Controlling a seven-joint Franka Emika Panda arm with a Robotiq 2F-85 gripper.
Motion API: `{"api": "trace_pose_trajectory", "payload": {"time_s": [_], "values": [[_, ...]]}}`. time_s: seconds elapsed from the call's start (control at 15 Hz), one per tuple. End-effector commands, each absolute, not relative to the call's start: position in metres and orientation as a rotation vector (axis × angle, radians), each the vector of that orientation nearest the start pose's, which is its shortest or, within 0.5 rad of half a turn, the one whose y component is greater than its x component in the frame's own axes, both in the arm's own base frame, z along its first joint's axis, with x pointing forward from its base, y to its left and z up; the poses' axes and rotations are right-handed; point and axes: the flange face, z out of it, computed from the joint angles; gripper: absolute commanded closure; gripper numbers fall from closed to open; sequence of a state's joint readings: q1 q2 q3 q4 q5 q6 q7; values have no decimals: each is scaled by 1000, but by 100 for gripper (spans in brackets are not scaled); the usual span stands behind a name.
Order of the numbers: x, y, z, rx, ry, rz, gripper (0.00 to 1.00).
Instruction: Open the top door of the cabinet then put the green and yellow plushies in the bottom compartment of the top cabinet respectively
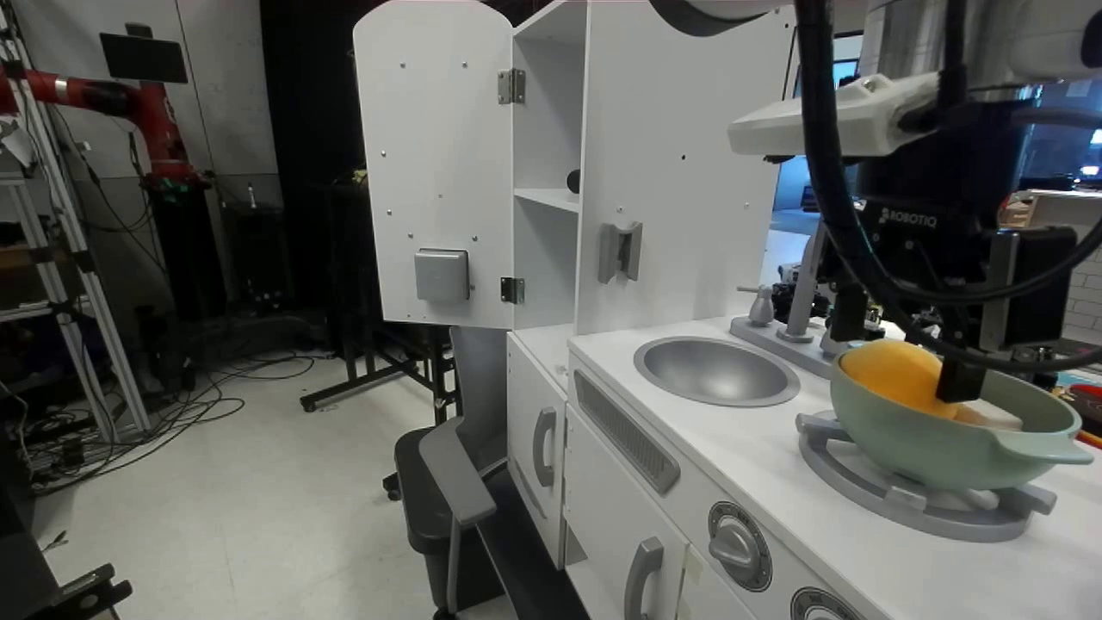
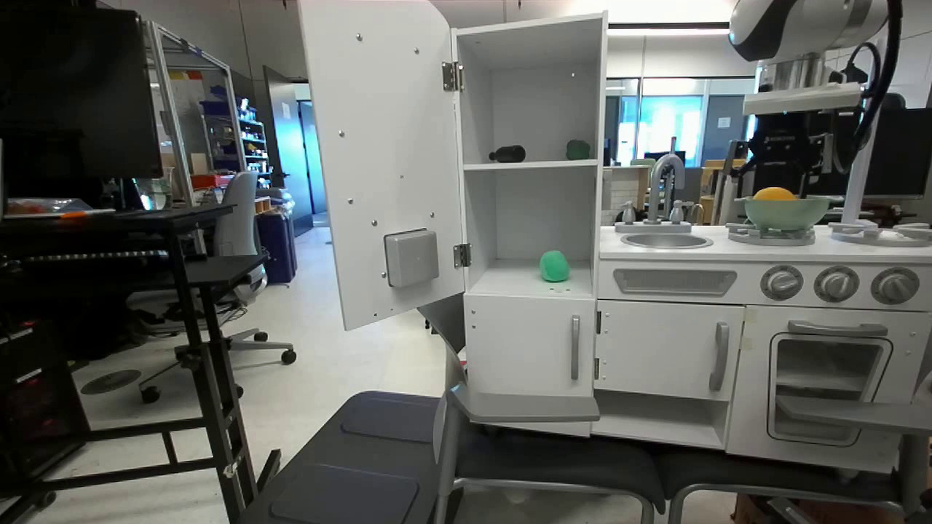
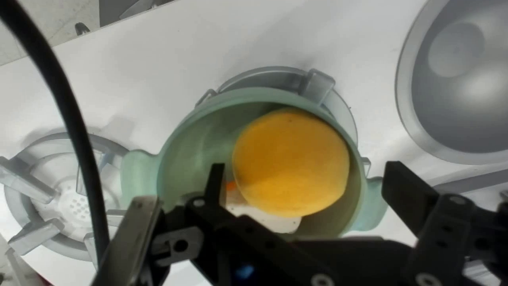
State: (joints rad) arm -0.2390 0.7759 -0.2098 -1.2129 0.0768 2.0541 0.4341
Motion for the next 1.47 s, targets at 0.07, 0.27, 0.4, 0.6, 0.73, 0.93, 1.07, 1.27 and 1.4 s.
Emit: {"api": "trace_pose_trajectory", "payload": {"time_s": [0.07, 0.27, 0.4, 0.6, 0.73, 0.93, 1.07, 1.27, 1.4], "values": [[699, -300, 332, -2889, 1330, -77, 0], [695, -307, 332, -2886, 1333, -47, 0], [694, -311, 330, -2885, 1334, -30, 0], [693, -314, 333, -2879, 1338, -31, 0], [695, -311, 341, -2879, 1341, -41, 0], [696, -311, 343, -2877, 1341, -48, 0], [696, -313, 337, -2875, 1337, -53, 0], [698, -311, 335, -2876, 1334, -47, 0], [699, -308, 337, -2877, 1334, -42, 0]]}}
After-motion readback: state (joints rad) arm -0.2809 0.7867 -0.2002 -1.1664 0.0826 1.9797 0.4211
